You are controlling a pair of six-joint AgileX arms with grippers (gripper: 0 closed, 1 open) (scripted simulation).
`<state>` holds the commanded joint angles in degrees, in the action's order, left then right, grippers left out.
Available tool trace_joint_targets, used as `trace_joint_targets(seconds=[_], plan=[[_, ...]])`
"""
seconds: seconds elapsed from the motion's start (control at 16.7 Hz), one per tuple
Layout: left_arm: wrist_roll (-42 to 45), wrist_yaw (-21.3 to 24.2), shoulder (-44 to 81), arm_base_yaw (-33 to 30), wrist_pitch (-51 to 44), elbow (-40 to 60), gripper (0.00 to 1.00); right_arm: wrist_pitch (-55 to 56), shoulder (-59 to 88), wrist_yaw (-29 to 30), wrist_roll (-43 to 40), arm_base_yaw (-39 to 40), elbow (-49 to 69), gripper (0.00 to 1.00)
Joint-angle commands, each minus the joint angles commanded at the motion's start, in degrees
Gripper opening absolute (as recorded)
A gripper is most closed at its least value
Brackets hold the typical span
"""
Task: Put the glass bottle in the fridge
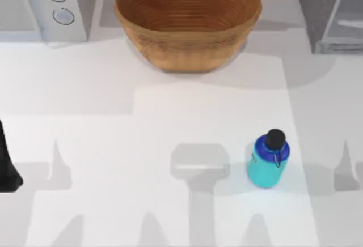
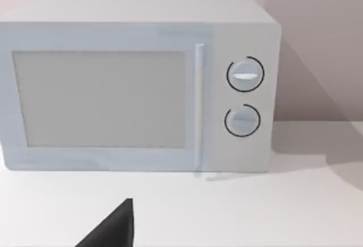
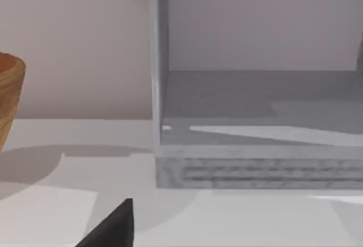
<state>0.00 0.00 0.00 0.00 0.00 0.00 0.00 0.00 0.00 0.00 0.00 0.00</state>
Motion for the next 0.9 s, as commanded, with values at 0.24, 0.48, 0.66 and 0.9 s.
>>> trace_joint_targets(seconds=[0.24,0.48,0.66,0.9], plan=[[0.0,0.0,0.0,0.0,0.0,0.0,1.00,1.9,1.9,-0.7,-0.2,0.7,0.0,1.00],[0.0,0.0,0.0,0.0,0.0,0.0,1.00,11.9,12.8,-3.8,-1.3,3.7,0.0,1.00],[0.0,0.0,0.0,0.0,0.0,0.0,1.00,23.4,26.5,-6.9,-2.3,6.5,-0.3,1.00],[0.0,0.0,0.0,0.0,0.0,0.0,1.00,41.3,48.4,-11.4,-3.8,10.7,-0.8,1.00]])
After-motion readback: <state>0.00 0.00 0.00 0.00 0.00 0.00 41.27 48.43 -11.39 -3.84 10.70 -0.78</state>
